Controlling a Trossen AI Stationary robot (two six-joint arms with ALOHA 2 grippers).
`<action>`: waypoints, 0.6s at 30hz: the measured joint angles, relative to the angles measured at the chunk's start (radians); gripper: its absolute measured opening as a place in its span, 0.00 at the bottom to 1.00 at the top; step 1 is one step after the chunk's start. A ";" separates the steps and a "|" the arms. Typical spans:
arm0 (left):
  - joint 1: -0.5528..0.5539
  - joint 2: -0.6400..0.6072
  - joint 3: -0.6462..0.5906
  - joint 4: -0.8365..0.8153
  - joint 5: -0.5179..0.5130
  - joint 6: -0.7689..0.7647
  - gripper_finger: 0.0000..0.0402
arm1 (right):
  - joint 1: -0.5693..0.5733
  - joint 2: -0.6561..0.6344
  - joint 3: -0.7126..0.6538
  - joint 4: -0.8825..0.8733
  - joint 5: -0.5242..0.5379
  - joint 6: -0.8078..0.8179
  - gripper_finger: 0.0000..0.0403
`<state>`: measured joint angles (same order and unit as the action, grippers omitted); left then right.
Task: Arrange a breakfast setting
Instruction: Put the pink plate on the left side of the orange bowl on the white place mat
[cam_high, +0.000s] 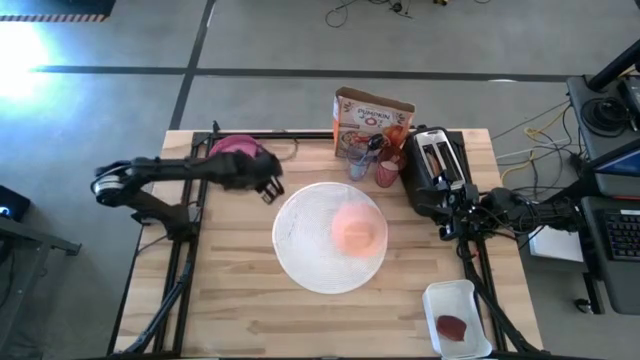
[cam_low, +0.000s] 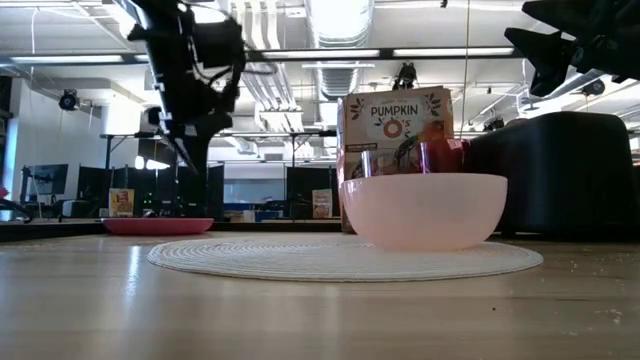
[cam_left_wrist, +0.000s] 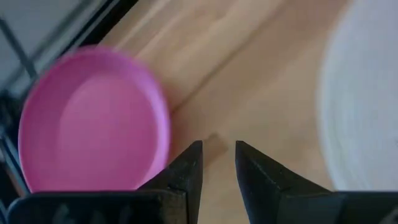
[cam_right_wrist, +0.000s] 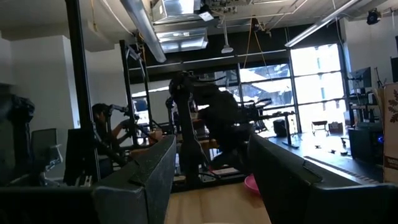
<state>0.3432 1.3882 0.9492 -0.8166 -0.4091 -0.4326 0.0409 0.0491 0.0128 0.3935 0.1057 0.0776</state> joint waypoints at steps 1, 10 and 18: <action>0.032 -0.001 -0.009 0.005 0.009 -0.007 0.19 | 0.000 0.000 0.000 0.000 0.000 0.000 0.48; 0.162 0.073 -0.019 0.076 0.128 0.024 0.19 | 0.000 0.000 0.000 0.000 0.000 0.000 0.48; 0.214 0.178 -0.016 0.073 0.079 0.027 0.20 | 0.000 0.000 0.000 0.000 0.000 0.000 0.48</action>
<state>0.5569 1.5660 0.9333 -0.7441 -0.3305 -0.4053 0.0408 0.0494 0.0128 0.3935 0.1055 0.0776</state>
